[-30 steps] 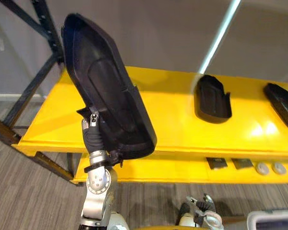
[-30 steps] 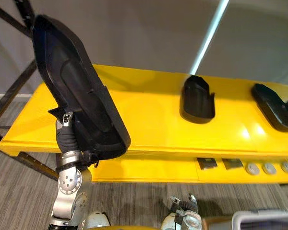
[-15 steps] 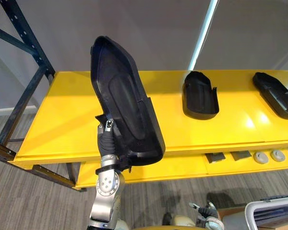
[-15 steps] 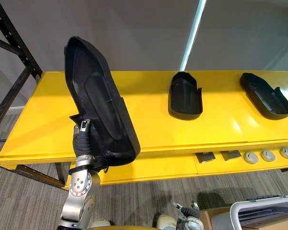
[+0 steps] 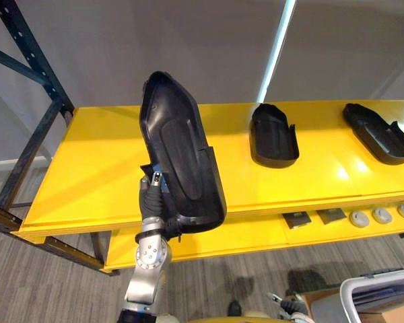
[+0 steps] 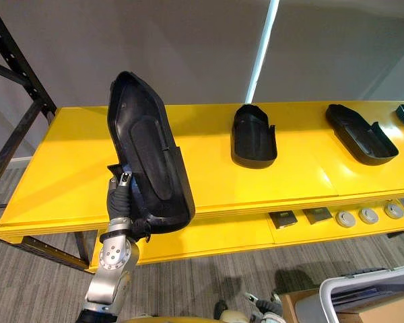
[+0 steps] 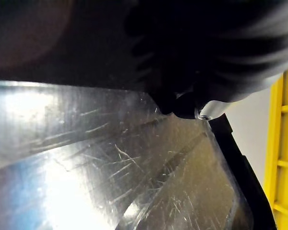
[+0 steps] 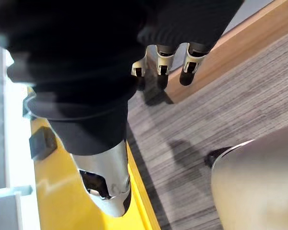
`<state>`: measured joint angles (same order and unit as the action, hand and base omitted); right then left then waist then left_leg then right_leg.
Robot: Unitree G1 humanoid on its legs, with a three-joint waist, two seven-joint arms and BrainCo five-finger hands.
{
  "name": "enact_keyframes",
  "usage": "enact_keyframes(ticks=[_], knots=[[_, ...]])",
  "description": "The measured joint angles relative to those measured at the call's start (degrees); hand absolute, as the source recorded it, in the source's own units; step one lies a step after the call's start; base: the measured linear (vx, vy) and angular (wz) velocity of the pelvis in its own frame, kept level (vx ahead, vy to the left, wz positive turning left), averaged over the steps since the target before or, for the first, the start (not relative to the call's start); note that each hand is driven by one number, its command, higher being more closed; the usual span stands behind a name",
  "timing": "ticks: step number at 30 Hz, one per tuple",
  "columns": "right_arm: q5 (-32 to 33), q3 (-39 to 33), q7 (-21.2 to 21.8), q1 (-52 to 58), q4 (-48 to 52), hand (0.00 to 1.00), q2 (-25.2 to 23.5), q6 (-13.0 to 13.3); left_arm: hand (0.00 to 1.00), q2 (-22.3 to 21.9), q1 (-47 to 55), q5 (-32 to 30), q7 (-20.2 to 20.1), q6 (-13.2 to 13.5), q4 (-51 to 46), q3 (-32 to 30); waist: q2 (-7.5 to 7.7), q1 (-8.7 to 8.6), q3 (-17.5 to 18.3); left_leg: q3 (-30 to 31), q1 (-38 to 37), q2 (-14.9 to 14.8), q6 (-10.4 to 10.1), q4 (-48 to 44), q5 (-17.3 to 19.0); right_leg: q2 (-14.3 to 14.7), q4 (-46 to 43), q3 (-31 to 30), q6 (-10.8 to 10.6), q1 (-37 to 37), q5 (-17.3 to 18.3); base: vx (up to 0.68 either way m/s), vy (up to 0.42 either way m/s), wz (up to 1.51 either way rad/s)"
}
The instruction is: Walk over and take plastic housings, then place them on the shelf
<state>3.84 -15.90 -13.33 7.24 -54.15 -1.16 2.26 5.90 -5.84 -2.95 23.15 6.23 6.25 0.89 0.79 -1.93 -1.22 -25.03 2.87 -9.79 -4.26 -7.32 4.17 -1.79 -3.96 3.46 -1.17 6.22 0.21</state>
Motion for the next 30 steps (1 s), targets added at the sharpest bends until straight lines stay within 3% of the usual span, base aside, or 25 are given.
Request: enact_keyframes(ticks=[3, 15, 16, 20, 30], knots=[[-0.05, -0.02, 0.30, -0.54, -1.25, 0.00, 1.40, -0.02, 1.00, 2.48, -3.74, -0.03, 1.78, -1.95, 7.27, -2.91, -0.14, -0.56, -0.04, 0.61, -0.79, 0.76, 0.12, 2.80, -1.69, 0.08, 1.62, -0.53, 0.27, 0.00, -1.53, -0.06, -0.021, -0.10], [-1.22, 0.00, 2.30, -0.55, -1.30, 0.00, 2.59, -0.03, 1.00, 11.28, -16.16, 0.08, 2.26, -4.38, 25.56, -8.34, 0.07, -1.03, -0.54, 4.66, -1.14, 4.42, -0.39, 9.29, -4.43, -0.57, 6.12, -2.47, -0.51, 0.98, -4.47, -0.08, 0.007, -0.07], [-1.21, -0.07, 2.35, -0.31, -1.29, 0.00, 2.57, -0.01, 0.00, 11.51, -17.35, 0.09, 2.26, -4.43, 26.57, -8.41, 0.08, -1.12, -0.76, 4.64, -1.12, 4.46, -0.31, 9.42, -4.57, -0.56, 6.12, -2.56, -0.60, 0.96, -4.54, 0.03, 0.000, -0.01], [-1.22, -0.03, 2.41, -0.90, -1.30, 0.00, 2.33, 0.02, 0.00, 13.63, -21.05, 0.08, 2.27, -4.77, 29.59, -8.46, 0.23, -2.08, -1.81, 4.63, -1.02, 4.40, 0.04, 9.45, -4.84, -0.39, 6.13, -2.66, -0.77, 1.00, -5.01, 0.05, -0.007, -0.03], [-1.20, 0.04, 2.50, -1.53, -1.31, 0.00, 2.11, 0.63, 0.00, 14.87, -26.78, 0.71, 3.07, -5.26, 32.70, -9.05, 0.49, -2.28, -3.52, 4.90, -0.87, 4.34, 0.06, 9.67, -4.82, -0.21, 6.58, -2.43, -0.73, 1.09, -5.00, 0.02, -0.011, -0.01]])
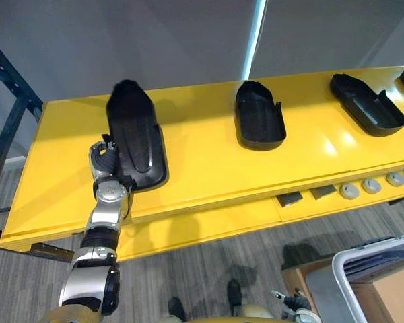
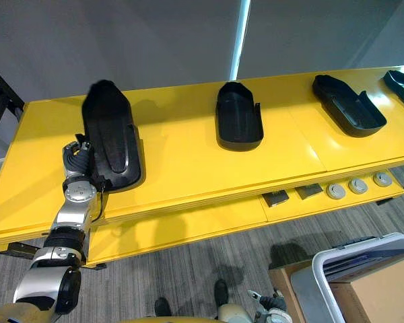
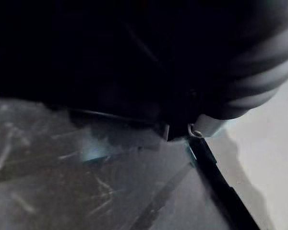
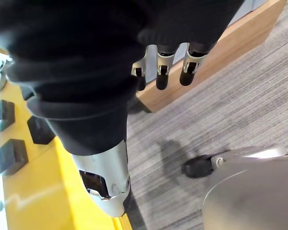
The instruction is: Walk over and take plastic housings, then place them on the shelf
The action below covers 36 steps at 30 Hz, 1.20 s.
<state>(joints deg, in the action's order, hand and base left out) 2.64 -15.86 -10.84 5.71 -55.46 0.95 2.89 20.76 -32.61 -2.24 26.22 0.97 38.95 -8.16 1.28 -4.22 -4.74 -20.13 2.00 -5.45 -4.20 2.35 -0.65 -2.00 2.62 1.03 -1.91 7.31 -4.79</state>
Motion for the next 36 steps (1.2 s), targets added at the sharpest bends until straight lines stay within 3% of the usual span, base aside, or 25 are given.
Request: enact_keyframes(ticks=[12, 15, 17, 20, 26, 27, 30, 36], knots=[[0.02, 0.00, -0.02, 0.01, -0.25, 0.00, 0.01, 0.19, 0.00, -0.01, -0.02, 1.80, 2.89, 0.11, -2.39, -0.38, 0.24, 0.09, -0.12, 0.32, -0.07, 0.06, 0.09, 0.09, -0.07, -0.08, -0.20, 0.23, 0.02, -0.04, 0.01, -0.01, -0.003, 0.00], [0.03, 0.00, -0.02, -0.04, -0.91, 0.00, 0.01, 0.58, 0.00, -0.50, 0.96, 1.74, 4.07, 0.19, -13.24, -0.32, 0.82, 0.31, -0.47, 0.47, -0.06, 0.07, 0.29, 0.26, -0.23, -0.10, -0.27, -0.08, 0.02, -0.06, 0.01, 0.00, 0.000, 0.01], [0.05, -0.05, -0.02, -0.27, -1.63, 0.00, 0.02, 0.66, 0.00, -1.86, 4.15, 0.95, 4.82, 2.25, -27.51, -0.26, 1.35, 0.43, -0.75, 0.47, -0.06, 0.06, 0.31, 0.25, -0.21, -0.11, -0.36, -0.31, 0.01, -0.07, 0.02, 0.00, 0.000, 0.00], [0.06, -0.49, -0.03, -0.02, -1.69, 0.00, 0.02, 0.71, 0.00, -6.05, 10.22, -2.06, 5.55, 4.29, -40.21, 0.70, 1.36, 0.54, -0.75, 0.33, -0.12, 0.03, 0.41, 0.17, -0.11, -0.10, -0.44, -0.83, -0.04, -0.11, 0.06, 0.00, 0.000, 0.00], [0.10, -2.04, -0.04, 1.72, -1.64, 0.00, -0.50, 1.05, 0.00, -12.16, 25.21, -7.76, 4.92, 5.71, -53.67, 6.46, 1.31, 2.08, -0.77, 0.39, -0.71, -0.69, 0.29, -1.16, 0.90, 0.27, -0.79, -1.07, -0.53, -1.64, 0.98, -0.01, -0.005, 0.02], [0.11, -2.01, -0.04, 2.07, -1.56, 0.00, -0.50, 1.11, 1.00, -12.97, 28.89, -8.85, 4.21, 6.44, -56.14, 7.92, 1.22, 2.19, -0.74, 0.39, -0.76, -0.87, 0.17, -1.53, 1.66, 0.21, -1.23, -1.07, -0.78, -1.73, 1.70, -0.03, -0.010, 0.04], [0.10, -1.96, -0.08, 3.05, -1.49, 0.00, -0.52, 1.23, 1.00, -14.01, 36.26, -11.05, 1.34, 8.31, -59.52, 11.39, 1.14, 3.18, -0.69, 0.27, -0.50, -1.57, -0.01, -2.67, 2.53, 0.11, -1.58, -1.21, -1.18, -1.82, 2.20, 0.00, 0.000, 0.00], [0.07, -1.19, -0.06, 3.64, -0.92, 0.00, -0.49, 1.21, 1.00, -16.05, 41.99, -12.04, -4.80, 8.44, -58.21, 13.09, 1.09, 3.77, -0.57, 1.08, 1.00, -1.93, 0.05, -5.63, 3.78, -0.04, -1.86, -0.62, -1.28, -1.92, 2.28, 0.04, 0.002, 0.06]])
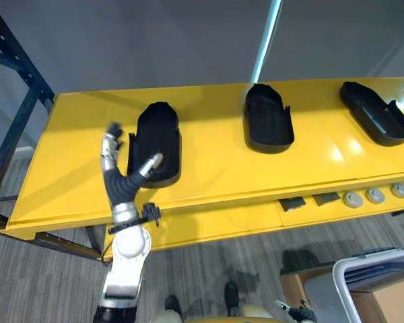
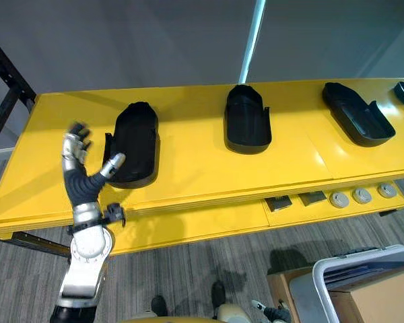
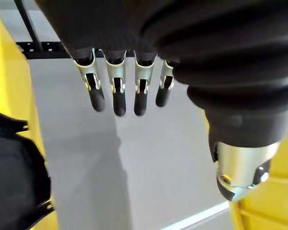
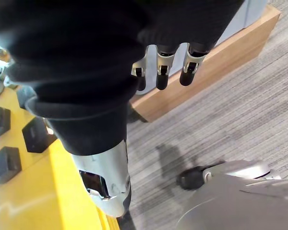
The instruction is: Walk over and take plastic housings, then place them on the shelf
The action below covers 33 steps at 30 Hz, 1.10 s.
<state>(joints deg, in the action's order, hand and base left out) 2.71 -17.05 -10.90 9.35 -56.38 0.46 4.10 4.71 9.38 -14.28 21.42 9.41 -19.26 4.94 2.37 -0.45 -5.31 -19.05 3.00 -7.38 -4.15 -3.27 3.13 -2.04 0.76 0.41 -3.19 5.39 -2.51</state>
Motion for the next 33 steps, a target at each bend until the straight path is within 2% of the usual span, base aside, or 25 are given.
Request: enact_keyframes(ticks=[5, 9, 15, 21, 25, 33], knots=[[-0.46, 0.11, 0.05, 0.09, 1.35, 0.00, 0.04, -0.14, 1.00, 0.87, -0.26, -0.75, -5.01, -0.03, 8.68, 3.10, -0.20, 0.31, 0.75, 0.13, 0.13, 0.12, 0.22, -0.80, 0.59, -0.02, 0.01, 0.11, -0.06, -0.01, 0.04, 0.03, 0.004, 0.04], [-1.06, 0.17, 0.05, -0.06, 1.49, 0.00, 0.48, -0.14, 1.00, 1.72, -1.00, -2.10, -5.79, -0.12, 13.91, 4.60, -0.86, -0.18, 2.33, 0.14, 0.11, 0.23, 0.24, -0.74, 0.58, -0.10, 0.00, 0.09, -0.06, 0.09, 0.04, 0.01, 0.002, 0.00], [-1.05, 1.41, 0.04, -0.52, 1.46, 0.00, 1.15, -0.23, 1.00, 1.71, -2.11, -2.34, -5.48, -0.35, 18.28, 4.68, -2.31, -0.47, 3.54, 0.12, -0.02, 0.51, 0.06, 0.66, -0.28, -0.11, -0.44, -0.19, 0.03, 1.01, -0.03, -0.05, -0.009, -0.03], [-1.06, 1.35, 0.02, -0.86, 1.28, 0.00, 0.87, -0.53, 1.00, 1.97, -6.24, -2.39, -4.11, -1.81, 22.46, 4.55, -1.73, -0.60, 3.87, 0.09, -1.14, 1.05, -0.26, 3.63, -2.02, -0.05, 0.15, 0.39, 0.37, 0.97, -0.32, -0.01, -0.002, 0.00], [-1.07, 1.29, 0.05, -1.58, 1.01, 0.00, 0.67, -0.67, 1.00, 2.56, -9.70, -2.42, -3.63, -2.62, 25.62, 4.33, -1.66, -1.82, 3.95, 0.04, -1.28, 1.56, 0.02, 5.52, -3.14, 0.02, 1.60, 0.63, 0.34, 0.94, -1.29, 0.00, 0.000, 0.00], [-1.08, 1.25, 1.05, -2.15, 0.53, 0.00, 0.61, -0.77, 1.00, 5.26, -18.74, -2.49, -2.38, -4.23, 34.19, 3.44, -1.54, -2.74, 3.99, -0.25, -1.75, 1.83, 0.03, 6.67, -3.47, 0.03, 2.46, 0.54, 0.33, 0.72, -1.47, 0.00, 0.001, 0.00]])
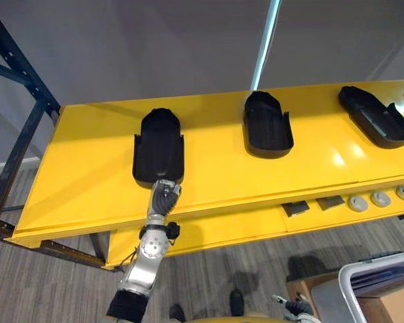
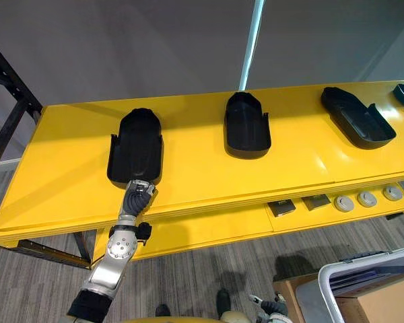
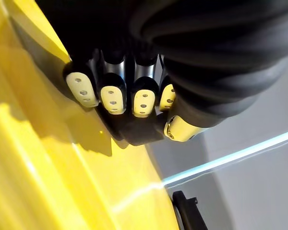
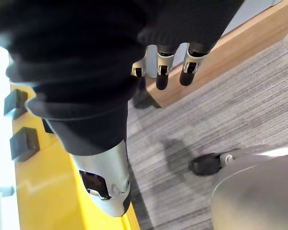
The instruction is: Walk over and take plastic housings, then place them on the shelf
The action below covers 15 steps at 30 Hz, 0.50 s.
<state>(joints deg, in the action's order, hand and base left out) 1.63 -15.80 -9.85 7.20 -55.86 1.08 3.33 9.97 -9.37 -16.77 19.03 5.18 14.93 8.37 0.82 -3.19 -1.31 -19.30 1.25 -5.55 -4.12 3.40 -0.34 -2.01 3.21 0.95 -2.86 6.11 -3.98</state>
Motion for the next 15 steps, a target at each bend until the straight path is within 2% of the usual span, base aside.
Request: enact_keyframes(ticks=[2, 12, 15], knots=[[-0.04, 0.00, 0.04, -0.99, -1.10, 0.00, -0.02, 0.00, 1.00, 0.99, -2.22, -0.41, 0.08, -0.36, 2.01, -0.05, 0.02, -1.01, -0.01, -0.09, -0.08, 0.07, 0.00, 0.19, 0.00, 0.00, 0.03, -0.07, 0.00, 0.03, 0.00, 0.00, -0.005, -0.02], [-0.03, 0.01, 0.07, -1.22, -1.19, 0.00, -0.04, 0.01, 1.00, 1.55, -4.44, -0.79, 0.39, -0.95, 3.66, -0.10, 0.49, -2.12, -0.32, -1.01, -0.62, 0.44, 0.01, 0.59, 0.00, -0.20, 0.32, -0.99, -0.21, 0.09, -0.34, -0.01, -0.006, -0.04], [-0.03, -0.01, 0.07, -1.19, -1.23, 0.00, -0.04, 0.01, 1.00, 1.52, -3.76, -0.64, 0.56, -0.97, 0.53, 0.01, 0.72, -2.19, -0.48, -0.98, -0.62, 0.49, 0.02, 0.60, -0.01, -0.26, 0.36, -0.96, -0.22, 0.06, -0.38, 0.00, 0.000, 0.00]])
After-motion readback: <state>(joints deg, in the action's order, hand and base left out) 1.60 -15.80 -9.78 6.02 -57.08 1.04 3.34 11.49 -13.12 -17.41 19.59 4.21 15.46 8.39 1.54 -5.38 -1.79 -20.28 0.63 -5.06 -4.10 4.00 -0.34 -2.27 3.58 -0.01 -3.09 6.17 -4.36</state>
